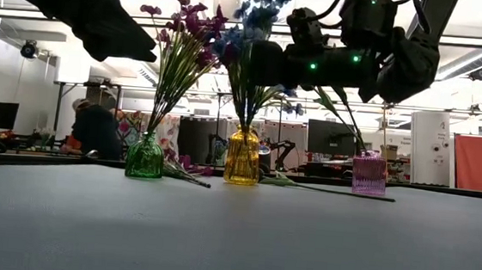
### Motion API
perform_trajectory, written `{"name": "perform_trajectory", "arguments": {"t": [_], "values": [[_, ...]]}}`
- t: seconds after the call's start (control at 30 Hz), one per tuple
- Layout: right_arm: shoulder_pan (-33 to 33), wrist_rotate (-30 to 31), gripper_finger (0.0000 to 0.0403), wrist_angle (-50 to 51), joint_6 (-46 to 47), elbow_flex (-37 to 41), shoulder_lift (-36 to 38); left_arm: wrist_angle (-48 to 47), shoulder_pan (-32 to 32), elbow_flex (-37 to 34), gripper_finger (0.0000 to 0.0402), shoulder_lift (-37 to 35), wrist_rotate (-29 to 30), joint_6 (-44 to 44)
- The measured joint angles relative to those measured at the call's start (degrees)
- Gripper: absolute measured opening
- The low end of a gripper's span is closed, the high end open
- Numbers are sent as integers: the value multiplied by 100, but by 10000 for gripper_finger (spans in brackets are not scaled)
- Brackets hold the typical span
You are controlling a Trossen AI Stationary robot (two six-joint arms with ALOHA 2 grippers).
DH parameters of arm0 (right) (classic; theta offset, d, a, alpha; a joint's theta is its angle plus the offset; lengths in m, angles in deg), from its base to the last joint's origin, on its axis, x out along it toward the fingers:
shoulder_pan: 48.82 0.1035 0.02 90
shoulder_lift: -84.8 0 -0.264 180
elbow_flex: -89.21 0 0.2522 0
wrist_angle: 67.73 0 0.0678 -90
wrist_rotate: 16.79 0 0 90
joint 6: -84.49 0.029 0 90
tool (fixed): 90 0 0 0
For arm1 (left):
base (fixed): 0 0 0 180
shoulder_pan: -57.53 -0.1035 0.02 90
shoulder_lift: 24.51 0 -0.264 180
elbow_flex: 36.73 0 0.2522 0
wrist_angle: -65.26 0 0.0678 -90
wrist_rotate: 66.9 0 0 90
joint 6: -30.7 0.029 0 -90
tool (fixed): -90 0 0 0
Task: Sort flowers into vase by color
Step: Put the blue flowers into the yellow flower vase
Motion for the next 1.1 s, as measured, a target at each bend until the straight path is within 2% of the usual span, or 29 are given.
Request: {"name": "perform_trajectory", "arguments": {"t": [0.4,0.57,0.83,1.1], "values": [[131,17,168,247,14,0,176,-4,0,0,194,0,0,2],[308,413,196,808,-153,-42,431,-11,0,0,194,0,0,3],[455,482,194,1462,82,-42,876,-9,-1,0,194,0,0,22],[370,505,149,2073,566,-92,1104,-7,-2,0,194,0,0,22]]}}
